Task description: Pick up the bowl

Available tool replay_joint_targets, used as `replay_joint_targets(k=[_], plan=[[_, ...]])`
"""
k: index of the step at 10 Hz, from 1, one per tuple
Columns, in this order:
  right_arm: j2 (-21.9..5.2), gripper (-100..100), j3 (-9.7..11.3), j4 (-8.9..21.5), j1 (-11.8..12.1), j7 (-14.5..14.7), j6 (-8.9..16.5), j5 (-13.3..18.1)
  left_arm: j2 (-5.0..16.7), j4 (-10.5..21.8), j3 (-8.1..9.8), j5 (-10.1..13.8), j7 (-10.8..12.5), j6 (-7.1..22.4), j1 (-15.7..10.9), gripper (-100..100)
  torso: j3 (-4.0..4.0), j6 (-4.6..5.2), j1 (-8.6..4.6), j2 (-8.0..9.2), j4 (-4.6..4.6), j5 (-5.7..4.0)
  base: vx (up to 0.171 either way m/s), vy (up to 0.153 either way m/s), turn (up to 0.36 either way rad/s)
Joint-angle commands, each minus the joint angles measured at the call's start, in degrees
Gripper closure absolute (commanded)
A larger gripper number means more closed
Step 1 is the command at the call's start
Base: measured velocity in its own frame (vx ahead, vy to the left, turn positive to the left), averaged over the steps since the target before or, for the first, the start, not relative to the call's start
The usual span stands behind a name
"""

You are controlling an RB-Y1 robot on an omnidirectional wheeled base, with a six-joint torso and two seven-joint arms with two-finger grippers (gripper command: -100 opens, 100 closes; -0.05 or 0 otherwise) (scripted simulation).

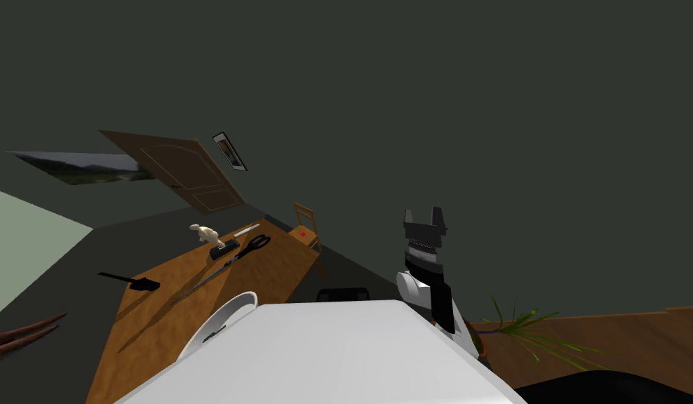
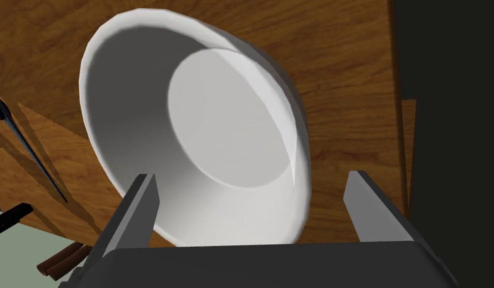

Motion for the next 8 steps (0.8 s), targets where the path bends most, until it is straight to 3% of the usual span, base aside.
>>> replay_joint_targets(k=[1,4,6,7,8], plan=[[0.0,0,0.0,0.0,0.0,0.0,0.0,0.0,0.6,1.2,0.67,2.0,1.0,2.1,0.9,-100,0.0,0.0,0.0,0.0,0.0,0.0,0.003,0.052,-0.222],[0.0,0,0.0,0.0,0.0,0.0,0.0,0.0,0.2,3.4,0.79,4.3,2.4,5.2,2.4,-100,0.01,-0.01,-0.1,0.02,0.01,-0.03,-0.004,0.047,-0.206],[0.0,0,0.0,0.0,0.0,0.0,0.0,0.0,0.3,4.4,0.65,4.4,2.3,4.7,1.9,-100,0.0,-0.04,-0.08,0.0,0.0,-0.02,-0.002,0.036,-0.059],[0.0,0,0.0,0.0,0.0,0.0,0.0,0.0,0.3,4.4,0.67,4.5,2.3,4.9,2.1,0,-0.01,-0.04,-0.18,-0.01,0.0,-0.04,0.0,0.0,0.0],[0.0,0,0.0,0.0,0.0,0.0,0.0,0.0,0.0,6.1,0.5,4.2,1.9,4.1,1.0,-100,-0.01,-0.04,-0.25,-0.02,0.0,-0.06,0.005,0.01,0.004]])
